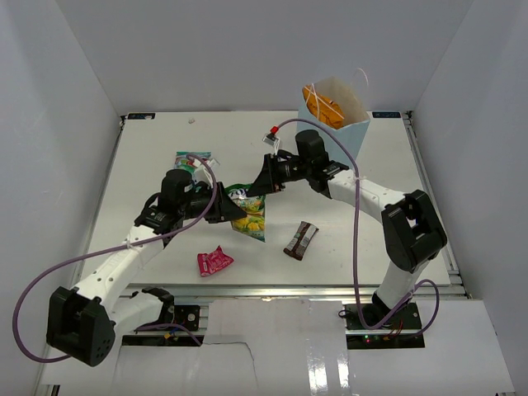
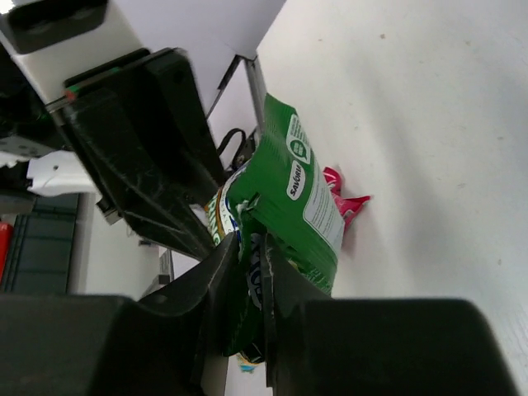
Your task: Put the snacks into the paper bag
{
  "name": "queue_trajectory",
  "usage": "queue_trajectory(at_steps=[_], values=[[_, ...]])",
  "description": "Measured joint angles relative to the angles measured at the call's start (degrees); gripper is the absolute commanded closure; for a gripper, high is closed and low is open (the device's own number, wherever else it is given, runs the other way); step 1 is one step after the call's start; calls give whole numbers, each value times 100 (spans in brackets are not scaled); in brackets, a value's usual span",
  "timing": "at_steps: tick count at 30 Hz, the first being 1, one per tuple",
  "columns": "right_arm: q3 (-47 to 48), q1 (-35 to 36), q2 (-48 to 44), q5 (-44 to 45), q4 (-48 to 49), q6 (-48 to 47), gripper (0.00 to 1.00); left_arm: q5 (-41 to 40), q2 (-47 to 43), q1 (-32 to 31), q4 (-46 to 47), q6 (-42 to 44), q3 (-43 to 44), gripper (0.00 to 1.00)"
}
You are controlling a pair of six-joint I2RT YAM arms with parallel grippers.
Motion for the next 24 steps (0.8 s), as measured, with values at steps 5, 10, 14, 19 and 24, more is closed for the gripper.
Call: queue_trajectory(at_steps=[5,10,14,19,24], values=[[31,4,-2,-728,173,-424,92,37,-205,-9,-11,210,-48,22],[485,-39,-2,-977,-428,-1351,92,-199,-903,-9,-251,426,4,13],[999,-144,-92,-894,-1115,-2251,92,-479,-1357,-9,-457,566,173,13],[1631,-413,-282,-675,-1888,-3134,92,-782,-1565,-9,-636,625,114,13],[2612,-885,-326,-345,-2326,-3762,92,-1071,-1537,-9,-754,603,-125,13]])
